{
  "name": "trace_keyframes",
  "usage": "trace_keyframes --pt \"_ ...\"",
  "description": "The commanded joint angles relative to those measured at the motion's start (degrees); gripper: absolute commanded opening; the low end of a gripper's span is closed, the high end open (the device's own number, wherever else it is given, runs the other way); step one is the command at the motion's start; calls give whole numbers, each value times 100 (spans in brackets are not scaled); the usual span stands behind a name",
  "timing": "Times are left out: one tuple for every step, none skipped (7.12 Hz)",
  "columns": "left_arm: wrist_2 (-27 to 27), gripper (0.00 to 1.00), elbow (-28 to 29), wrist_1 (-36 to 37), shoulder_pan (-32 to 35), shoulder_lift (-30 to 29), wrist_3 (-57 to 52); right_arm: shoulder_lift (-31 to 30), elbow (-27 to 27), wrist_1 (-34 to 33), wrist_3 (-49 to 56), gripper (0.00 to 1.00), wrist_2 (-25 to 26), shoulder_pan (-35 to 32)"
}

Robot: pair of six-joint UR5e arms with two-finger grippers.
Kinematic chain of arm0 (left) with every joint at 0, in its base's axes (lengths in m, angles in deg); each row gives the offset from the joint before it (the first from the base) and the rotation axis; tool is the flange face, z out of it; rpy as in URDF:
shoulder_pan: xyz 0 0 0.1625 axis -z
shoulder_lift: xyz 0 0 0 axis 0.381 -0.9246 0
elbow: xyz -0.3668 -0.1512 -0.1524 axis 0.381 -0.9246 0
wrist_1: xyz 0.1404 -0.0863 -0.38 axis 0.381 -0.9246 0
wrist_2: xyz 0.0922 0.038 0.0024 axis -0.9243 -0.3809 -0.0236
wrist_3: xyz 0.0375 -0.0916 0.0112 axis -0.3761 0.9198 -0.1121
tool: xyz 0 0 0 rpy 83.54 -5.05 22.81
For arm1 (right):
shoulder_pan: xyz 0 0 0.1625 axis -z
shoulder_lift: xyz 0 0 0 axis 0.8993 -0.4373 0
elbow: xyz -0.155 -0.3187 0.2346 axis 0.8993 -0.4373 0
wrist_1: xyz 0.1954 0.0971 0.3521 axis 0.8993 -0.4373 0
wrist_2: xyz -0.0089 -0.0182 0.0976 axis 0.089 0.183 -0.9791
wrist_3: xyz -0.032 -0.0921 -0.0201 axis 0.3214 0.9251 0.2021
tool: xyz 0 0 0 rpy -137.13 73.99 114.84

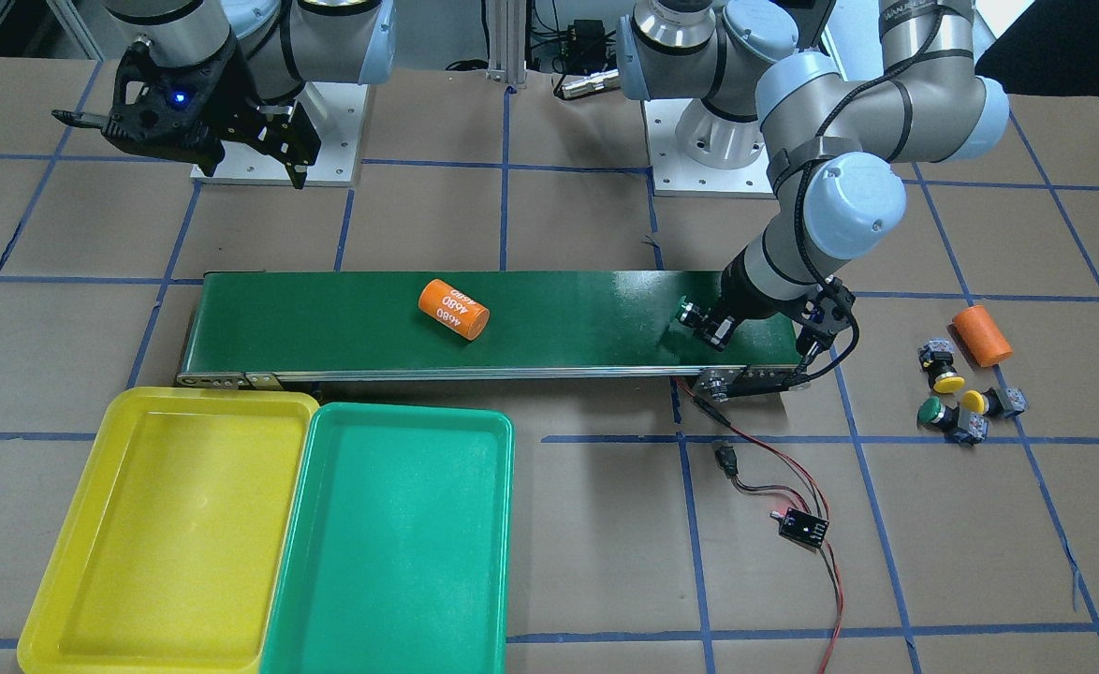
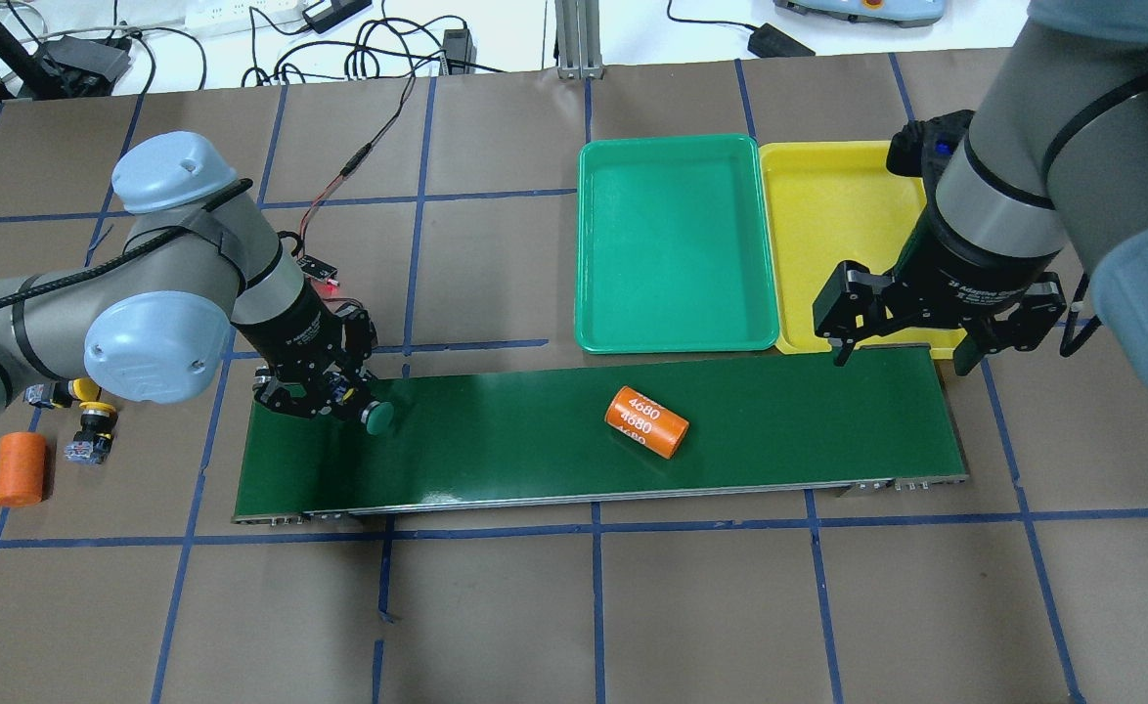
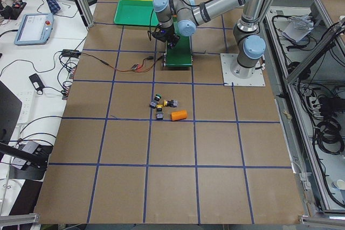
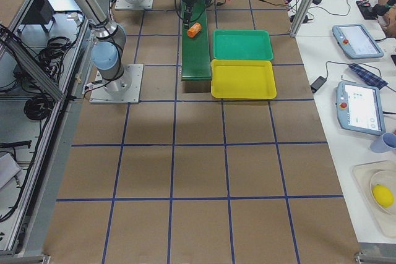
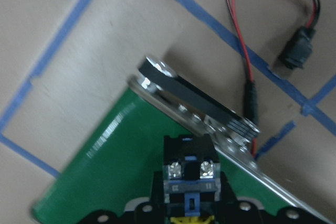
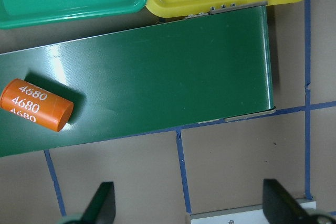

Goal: Sort buttons by color to trays
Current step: 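Carry the green button onto the belt with the left gripper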

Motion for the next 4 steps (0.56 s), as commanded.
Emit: trace_keyframes --pt "16 0 20 -588 22 81 288 -23 11 -15 -5 100 -3 -8" --pt "-10 22 -15 -624 31 20 236 -32 19 19 -5 100 6 1" --pt "-45 74 -24 -598 22 -7 209 -23 20 2 -5 100 6 1" --pt "-45 85 2 -528 5 2 61 -23 20 -7 -5 100 -12 -8"
